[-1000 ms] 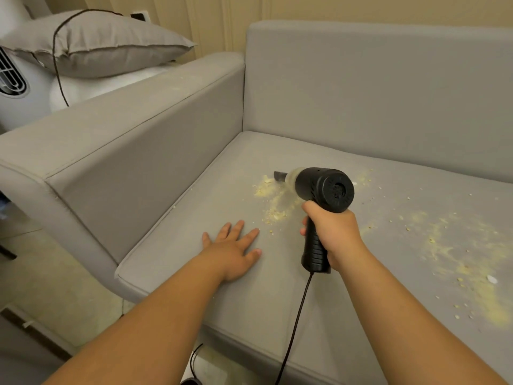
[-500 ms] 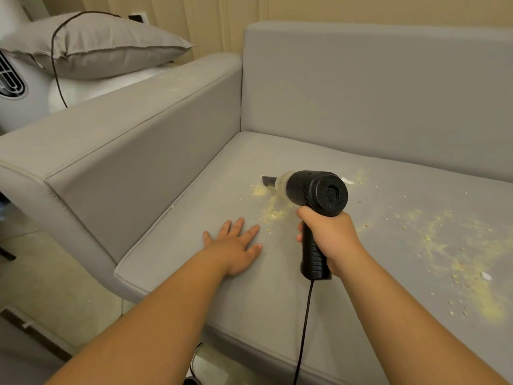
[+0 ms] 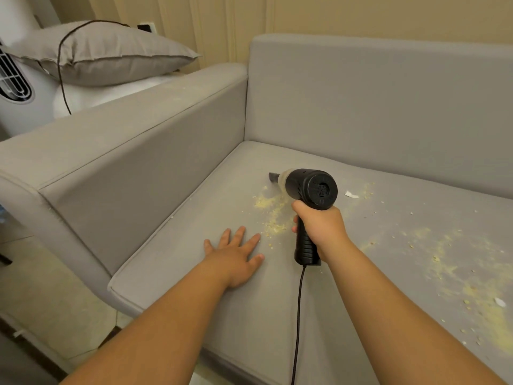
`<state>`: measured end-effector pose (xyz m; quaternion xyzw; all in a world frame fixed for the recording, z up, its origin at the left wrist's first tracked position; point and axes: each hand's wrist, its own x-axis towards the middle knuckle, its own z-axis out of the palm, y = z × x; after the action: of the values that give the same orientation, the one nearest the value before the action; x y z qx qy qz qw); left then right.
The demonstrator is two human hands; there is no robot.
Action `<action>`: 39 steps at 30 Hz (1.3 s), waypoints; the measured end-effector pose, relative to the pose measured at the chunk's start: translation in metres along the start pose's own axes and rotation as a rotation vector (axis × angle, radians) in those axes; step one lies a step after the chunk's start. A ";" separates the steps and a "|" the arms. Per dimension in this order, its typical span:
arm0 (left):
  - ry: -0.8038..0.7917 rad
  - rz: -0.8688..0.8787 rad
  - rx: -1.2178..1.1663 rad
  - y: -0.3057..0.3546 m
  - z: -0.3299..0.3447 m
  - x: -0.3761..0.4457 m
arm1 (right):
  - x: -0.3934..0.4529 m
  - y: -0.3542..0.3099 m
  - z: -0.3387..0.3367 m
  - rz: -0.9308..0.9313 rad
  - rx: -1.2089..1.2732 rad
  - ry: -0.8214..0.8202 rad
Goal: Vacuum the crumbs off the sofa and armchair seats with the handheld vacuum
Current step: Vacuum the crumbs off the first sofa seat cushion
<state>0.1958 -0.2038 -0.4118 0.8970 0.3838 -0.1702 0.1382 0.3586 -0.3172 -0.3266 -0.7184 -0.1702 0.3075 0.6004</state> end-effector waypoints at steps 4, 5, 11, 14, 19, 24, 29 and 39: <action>-0.007 -0.001 -0.010 -0.002 0.000 0.001 | -0.006 -0.005 -0.005 0.017 0.000 -0.024; -0.007 -0.001 -0.014 -0.002 0.000 0.001 | -0.011 -0.006 -0.008 0.025 0.007 -0.033; -0.026 -0.016 -0.012 0.005 -0.005 -0.002 | -0.046 0.005 -0.019 0.056 -0.004 -0.068; -0.028 -0.012 -0.019 0.008 -0.008 -0.005 | -0.058 0.009 -0.019 0.048 -0.003 -0.085; -0.029 -0.016 -0.012 0.005 -0.008 -0.011 | -0.065 0.012 -0.028 0.033 -0.006 -0.051; -0.038 -0.030 0.001 -0.002 -0.005 -0.014 | -0.064 0.012 -0.016 0.032 -0.024 -0.071; -0.043 -0.023 0.017 -0.003 -0.004 -0.012 | -0.059 0.012 0.002 0.008 -0.037 -0.108; -0.039 -0.030 -0.007 -0.010 -0.002 -0.024 | -0.071 0.004 -0.049 0.040 -0.010 0.043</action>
<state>0.1731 -0.2121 -0.4014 0.8871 0.3952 -0.1881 0.1464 0.3359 -0.3991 -0.3091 -0.7312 -0.1445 0.3028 0.5940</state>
